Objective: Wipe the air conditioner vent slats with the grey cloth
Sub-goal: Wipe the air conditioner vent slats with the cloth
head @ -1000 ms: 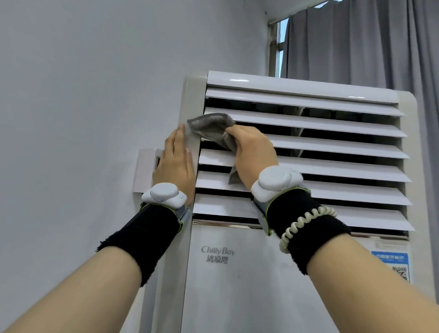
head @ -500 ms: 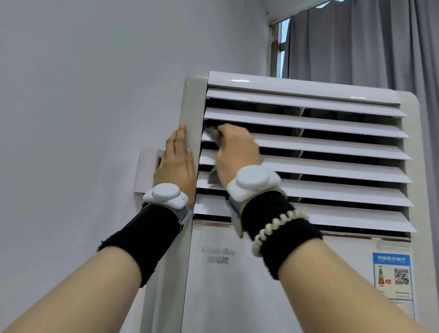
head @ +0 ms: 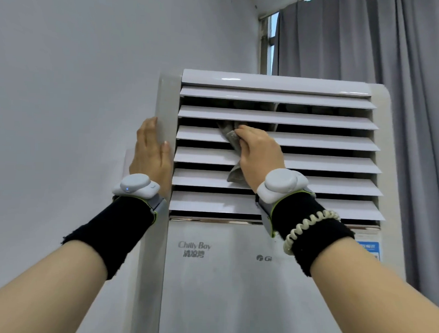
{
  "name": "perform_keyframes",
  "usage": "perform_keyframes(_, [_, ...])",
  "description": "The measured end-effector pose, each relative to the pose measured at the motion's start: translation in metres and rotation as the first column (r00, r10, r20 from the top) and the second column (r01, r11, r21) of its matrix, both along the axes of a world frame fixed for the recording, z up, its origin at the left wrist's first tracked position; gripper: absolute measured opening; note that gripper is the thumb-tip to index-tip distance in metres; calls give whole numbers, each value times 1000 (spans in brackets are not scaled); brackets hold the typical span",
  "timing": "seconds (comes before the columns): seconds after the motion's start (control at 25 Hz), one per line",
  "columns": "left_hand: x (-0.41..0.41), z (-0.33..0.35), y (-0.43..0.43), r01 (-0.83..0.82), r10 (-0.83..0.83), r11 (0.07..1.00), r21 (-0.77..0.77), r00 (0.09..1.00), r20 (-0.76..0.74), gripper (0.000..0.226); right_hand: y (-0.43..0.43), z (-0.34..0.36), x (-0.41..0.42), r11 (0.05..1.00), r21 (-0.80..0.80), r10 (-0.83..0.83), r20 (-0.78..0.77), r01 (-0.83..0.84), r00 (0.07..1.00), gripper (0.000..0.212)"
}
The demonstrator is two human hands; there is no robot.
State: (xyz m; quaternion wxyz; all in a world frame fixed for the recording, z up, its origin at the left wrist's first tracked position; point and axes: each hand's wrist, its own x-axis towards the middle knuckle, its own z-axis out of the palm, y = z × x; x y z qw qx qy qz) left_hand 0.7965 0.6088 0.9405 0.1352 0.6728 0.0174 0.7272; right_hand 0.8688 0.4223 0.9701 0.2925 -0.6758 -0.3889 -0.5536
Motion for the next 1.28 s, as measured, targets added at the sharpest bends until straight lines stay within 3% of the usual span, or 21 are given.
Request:
perform_keyframes(0.16, [6, 17, -29, -85, 83, 996, 31, 993, 86, 52, -46, -2, 22, 998, 49, -39, -22, 40, 999, 32])
perform_keyframes(0.36, [24, 22, -65, -168, 166, 976, 139, 986, 30, 54, -85, -2, 44, 997, 64, -44, -39, 46, 998, 30])
perform_keyframes(0.68, [39, 22, -99, -223, 228, 963, 155, 974, -18, 54, -176, -4, 80, 954, 222, -177, -118, 200, 977, 24])
perform_keyframes(0.92, [54, 25, -123, -220, 227, 960, 171, 974, -22, 53, -168, 17, 78, 936, 150, -273, -270, 320, 923, 29])
perform_keyframes(1.04, [63, 23, -132, -207, 215, 962, 176, 976, -25, 54, -171, 14, 80, 946, 107, -283, -190, 306, 940, 28])
perform_keyframes(1.28, [67, 16, -138, -220, 242, 947, 236, 968, -68, 56, -176, -12, 88, 957, 193, -216, -31, 218, 976, 23])
